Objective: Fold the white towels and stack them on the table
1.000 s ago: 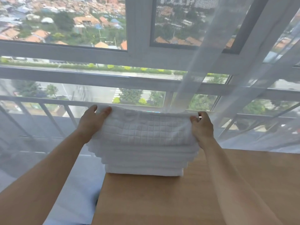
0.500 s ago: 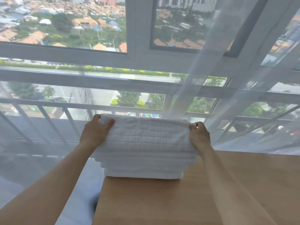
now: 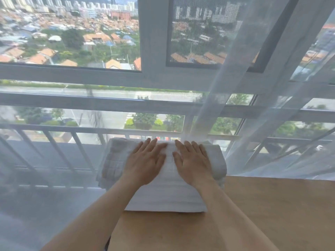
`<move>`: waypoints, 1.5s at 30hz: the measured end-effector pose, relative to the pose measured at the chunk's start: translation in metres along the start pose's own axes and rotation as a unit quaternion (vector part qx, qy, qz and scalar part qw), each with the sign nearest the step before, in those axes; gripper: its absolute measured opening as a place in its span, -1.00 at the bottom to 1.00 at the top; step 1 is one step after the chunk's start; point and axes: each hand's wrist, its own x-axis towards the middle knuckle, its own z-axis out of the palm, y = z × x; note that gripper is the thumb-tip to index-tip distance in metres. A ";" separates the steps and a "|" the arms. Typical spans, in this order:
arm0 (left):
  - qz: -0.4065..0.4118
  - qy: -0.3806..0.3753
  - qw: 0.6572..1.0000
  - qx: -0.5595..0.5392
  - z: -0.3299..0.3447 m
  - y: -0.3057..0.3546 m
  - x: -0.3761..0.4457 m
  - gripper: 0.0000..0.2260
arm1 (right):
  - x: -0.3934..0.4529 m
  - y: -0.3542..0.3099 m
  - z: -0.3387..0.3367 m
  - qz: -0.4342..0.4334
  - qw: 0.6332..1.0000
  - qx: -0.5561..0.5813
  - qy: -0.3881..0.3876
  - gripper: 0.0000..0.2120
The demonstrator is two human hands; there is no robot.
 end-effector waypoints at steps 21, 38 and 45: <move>-0.034 -0.047 0.994 0.089 -0.016 -0.051 -0.004 -0.41 | 0.008 0.024 0.008 0.014 0.999 -0.030 0.007 -0.32; -0.114 -0.035 0.992 0.033 -0.021 -0.079 -0.017 -0.42 | -0.001 0.037 -0.014 0.150 0.988 -0.036 0.011 -0.51; -0.055 -0.040 0.994 0.088 -0.035 -0.076 -0.027 -0.40 | -0.016 -0.008 -0.030 0.107 0.993 -0.051 -0.018 -0.47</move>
